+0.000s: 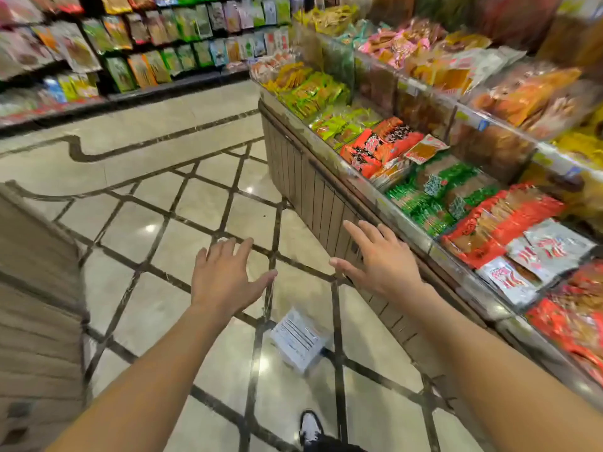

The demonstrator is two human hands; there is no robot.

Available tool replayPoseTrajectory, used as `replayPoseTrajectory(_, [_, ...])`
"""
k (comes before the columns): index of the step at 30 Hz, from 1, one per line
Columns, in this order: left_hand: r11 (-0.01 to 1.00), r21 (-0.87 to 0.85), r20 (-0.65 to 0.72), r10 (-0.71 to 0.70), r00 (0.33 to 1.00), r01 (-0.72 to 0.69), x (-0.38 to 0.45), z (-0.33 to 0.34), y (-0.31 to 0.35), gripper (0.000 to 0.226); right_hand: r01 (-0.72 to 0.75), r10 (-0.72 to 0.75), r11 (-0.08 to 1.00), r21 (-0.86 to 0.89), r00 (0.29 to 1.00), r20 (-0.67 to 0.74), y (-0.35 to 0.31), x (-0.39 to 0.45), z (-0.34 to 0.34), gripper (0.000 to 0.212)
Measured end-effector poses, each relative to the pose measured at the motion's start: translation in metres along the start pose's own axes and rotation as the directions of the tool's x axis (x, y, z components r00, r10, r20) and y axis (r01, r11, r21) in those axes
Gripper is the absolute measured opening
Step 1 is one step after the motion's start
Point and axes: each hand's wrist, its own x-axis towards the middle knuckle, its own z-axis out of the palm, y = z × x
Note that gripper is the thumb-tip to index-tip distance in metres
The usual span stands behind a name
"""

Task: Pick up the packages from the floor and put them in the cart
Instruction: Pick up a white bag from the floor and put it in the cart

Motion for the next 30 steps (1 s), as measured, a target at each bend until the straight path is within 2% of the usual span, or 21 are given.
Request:
replayPoseTrajectory(5, [0.998,-0.011,0.106,0.056,0.993,-0.055,0.062,0.051,0.001,0.090,-0.052,0.053,0.999,-0.011,0.996,0.073,-0.002,0.057,0.051,0.097])
replayPoseTrajectory(9, [0.993,-0.007,0.230,0.114,0.966,-0.115,0.103,0.130,-0.002,0.089,-0.159,0.149,0.986,0.040,0.971,0.185,0.001,0.090,0.130,0.090])
replayPoseTrajectory(12, [0.988,0.000,0.350,0.144,0.926,-0.154,0.122,0.215,-0.005,0.089,-0.244,0.219,0.968,0.056,0.935,0.280,0.006,0.105,0.211,0.089])
replayPoseTrajectory(15, [0.980,-0.002,0.419,0.181,0.890,-0.198,0.133,0.315,-0.003,0.091,-0.329,0.277,0.941,0.076,0.880,0.387,0.017,0.113,0.308,0.087])
replayPoseTrajectory(20, [0.956,0.031,0.526,0.233,0.818,-0.293,0.146,0.493,0.008,0.095,-0.441,0.331,0.888,0.127,0.808,0.488,0.038,0.120,0.487,0.088])
replayPoseTrajectory(24, [0.945,0.035,0.556,0.252,0.792,-0.326,0.152,0.623,0.010,0.100,-0.606,0.391,0.753,0.256,0.724,0.568,0.034,0.123,0.622,0.095])
replayPoseTrajectory(27, [0.945,0.036,0.550,0.252,0.796,-0.324,0.165,0.699,0.013,0.102,-0.736,0.430,0.578,0.353,0.642,0.635,0.029,0.133,0.702,0.107])
replayPoseTrajectory(30, [0.974,-0.005,0.519,0.196,0.832,-0.227,0.183,0.757,0.018,0.104,-0.806,0.509,0.453,0.381,0.584,0.632,0.031,0.144,0.765,0.124])
